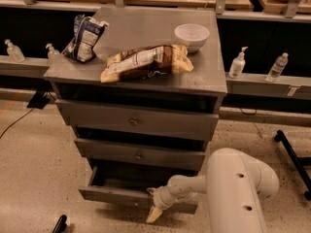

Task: Open bottom drawer

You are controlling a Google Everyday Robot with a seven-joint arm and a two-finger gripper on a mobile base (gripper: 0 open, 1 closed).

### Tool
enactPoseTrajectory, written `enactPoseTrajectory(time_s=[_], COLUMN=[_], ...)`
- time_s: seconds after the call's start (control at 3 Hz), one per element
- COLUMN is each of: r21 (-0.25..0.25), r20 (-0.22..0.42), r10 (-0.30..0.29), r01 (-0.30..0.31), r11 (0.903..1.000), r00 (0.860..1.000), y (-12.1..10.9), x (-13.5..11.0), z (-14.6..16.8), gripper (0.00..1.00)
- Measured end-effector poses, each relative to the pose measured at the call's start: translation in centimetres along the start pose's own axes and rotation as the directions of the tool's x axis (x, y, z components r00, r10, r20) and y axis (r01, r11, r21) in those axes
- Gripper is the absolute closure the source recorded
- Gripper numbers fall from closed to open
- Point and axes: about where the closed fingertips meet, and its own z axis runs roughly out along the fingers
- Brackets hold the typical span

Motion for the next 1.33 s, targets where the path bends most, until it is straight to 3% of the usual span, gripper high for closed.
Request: enactPoseTrajectory(time_s=[0.33, 1.0, 1.33], r21=[-0.022, -0.080, -0.080], r20=[-0.009, 0.104, 0.105], r10=[-0.004, -0.003, -0.003], r01=[0.004, 0.012, 0.012], r11=[0.9998, 0.9967, 0.9967], r00=[1.000, 0.995, 0.995], y=[1.7, 3.8, 3.7], x=[-0.5, -1.1, -1.3], z=[0.0, -0.6, -0.8], gripper=[0.21, 0.24, 0.26])
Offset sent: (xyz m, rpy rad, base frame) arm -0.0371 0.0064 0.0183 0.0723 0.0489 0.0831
